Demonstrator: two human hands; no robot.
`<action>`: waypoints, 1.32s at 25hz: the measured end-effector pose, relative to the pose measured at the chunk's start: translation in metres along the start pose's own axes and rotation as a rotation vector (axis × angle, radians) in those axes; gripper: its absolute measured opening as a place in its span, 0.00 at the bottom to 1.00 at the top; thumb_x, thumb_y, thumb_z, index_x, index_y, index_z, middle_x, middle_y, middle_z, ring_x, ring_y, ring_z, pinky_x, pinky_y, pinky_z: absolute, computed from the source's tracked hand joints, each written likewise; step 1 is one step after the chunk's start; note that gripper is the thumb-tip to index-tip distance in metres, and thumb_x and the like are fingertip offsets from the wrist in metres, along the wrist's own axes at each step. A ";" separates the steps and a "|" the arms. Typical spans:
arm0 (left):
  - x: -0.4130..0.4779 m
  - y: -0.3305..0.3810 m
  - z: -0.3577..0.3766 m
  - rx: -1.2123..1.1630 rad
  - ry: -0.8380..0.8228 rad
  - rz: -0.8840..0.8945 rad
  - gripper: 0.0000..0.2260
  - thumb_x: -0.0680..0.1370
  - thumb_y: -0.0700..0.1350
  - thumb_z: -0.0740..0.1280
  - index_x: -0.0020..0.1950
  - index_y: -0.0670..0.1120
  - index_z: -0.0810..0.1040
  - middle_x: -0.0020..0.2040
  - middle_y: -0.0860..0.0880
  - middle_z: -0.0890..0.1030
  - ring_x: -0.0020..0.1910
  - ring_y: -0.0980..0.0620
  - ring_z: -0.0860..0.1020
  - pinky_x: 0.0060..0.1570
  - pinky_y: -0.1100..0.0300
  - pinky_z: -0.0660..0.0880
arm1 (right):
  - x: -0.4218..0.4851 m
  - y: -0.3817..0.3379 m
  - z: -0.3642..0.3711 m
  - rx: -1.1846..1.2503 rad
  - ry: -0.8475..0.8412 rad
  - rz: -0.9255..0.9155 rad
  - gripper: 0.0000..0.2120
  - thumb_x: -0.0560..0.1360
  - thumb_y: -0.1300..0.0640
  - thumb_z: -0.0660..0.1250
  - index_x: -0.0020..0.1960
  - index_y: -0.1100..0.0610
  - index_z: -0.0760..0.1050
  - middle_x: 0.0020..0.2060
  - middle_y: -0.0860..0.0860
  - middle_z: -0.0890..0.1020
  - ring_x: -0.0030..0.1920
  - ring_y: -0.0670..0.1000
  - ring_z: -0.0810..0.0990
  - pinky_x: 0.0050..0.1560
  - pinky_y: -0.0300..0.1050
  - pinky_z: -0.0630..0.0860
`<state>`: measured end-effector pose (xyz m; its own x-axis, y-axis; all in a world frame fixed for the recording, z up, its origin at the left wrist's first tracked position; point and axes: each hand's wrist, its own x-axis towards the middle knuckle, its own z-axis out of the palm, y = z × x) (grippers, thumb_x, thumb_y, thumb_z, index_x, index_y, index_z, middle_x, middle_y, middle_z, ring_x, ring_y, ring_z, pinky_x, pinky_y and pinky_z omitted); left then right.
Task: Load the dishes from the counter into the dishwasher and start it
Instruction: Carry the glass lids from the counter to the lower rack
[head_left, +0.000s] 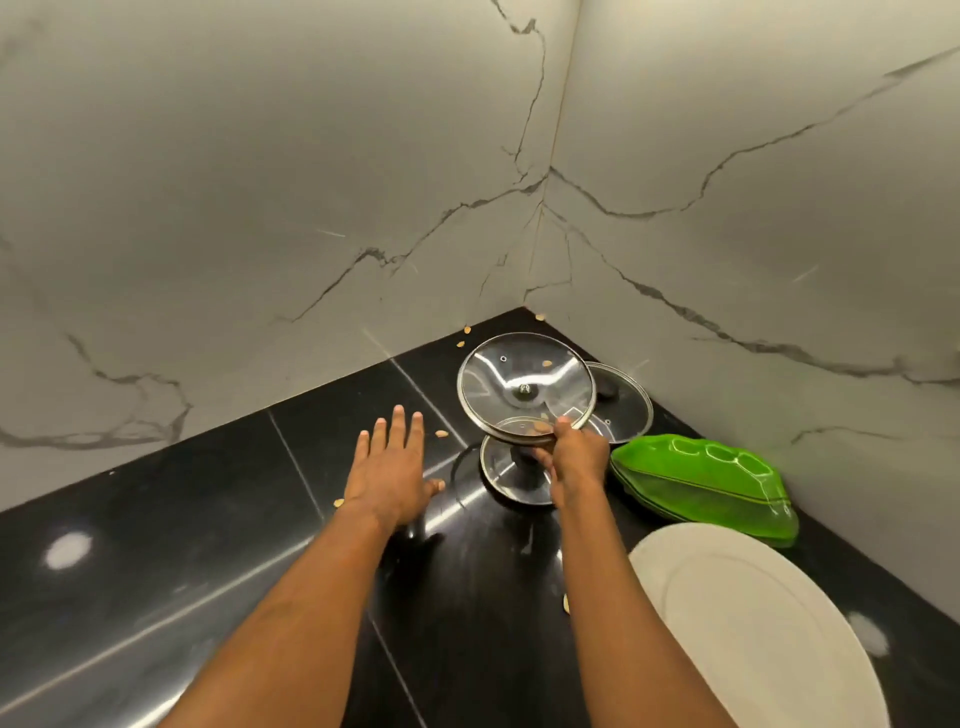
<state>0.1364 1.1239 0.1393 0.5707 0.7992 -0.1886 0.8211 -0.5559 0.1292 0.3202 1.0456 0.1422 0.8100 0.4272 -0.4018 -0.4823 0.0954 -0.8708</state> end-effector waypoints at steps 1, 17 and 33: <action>-0.008 -0.002 -0.001 0.014 0.019 0.007 0.42 0.80 0.61 0.61 0.80 0.45 0.38 0.80 0.42 0.38 0.79 0.41 0.43 0.77 0.45 0.44 | -0.011 0.003 -0.006 0.034 -0.005 0.010 0.06 0.79 0.66 0.61 0.45 0.62 0.74 0.33 0.56 0.80 0.32 0.52 0.80 0.32 0.47 0.80; -0.195 -0.029 -0.004 0.027 0.103 0.162 0.43 0.79 0.61 0.63 0.80 0.46 0.38 0.80 0.43 0.38 0.79 0.40 0.41 0.77 0.43 0.42 | -0.211 0.059 -0.106 0.184 0.054 -0.065 0.09 0.80 0.65 0.61 0.59 0.64 0.75 0.50 0.64 0.80 0.42 0.56 0.82 0.31 0.47 0.81; -0.446 -0.056 0.051 0.051 0.044 0.289 0.45 0.77 0.60 0.66 0.80 0.49 0.38 0.80 0.45 0.38 0.79 0.41 0.40 0.76 0.40 0.41 | -0.479 0.138 -0.261 0.214 0.162 -0.088 0.05 0.81 0.64 0.59 0.47 0.60 0.71 0.39 0.59 0.81 0.33 0.52 0.82 0.35 0.45 0.82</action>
<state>-0.1639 0.7867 0.1669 0.7812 0.6148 -0.1084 0.6242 -0.7717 0.1220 -0.0474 0.6195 0.1406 0.8862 0.2616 -0.3825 -0.4536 0.3210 -0.8314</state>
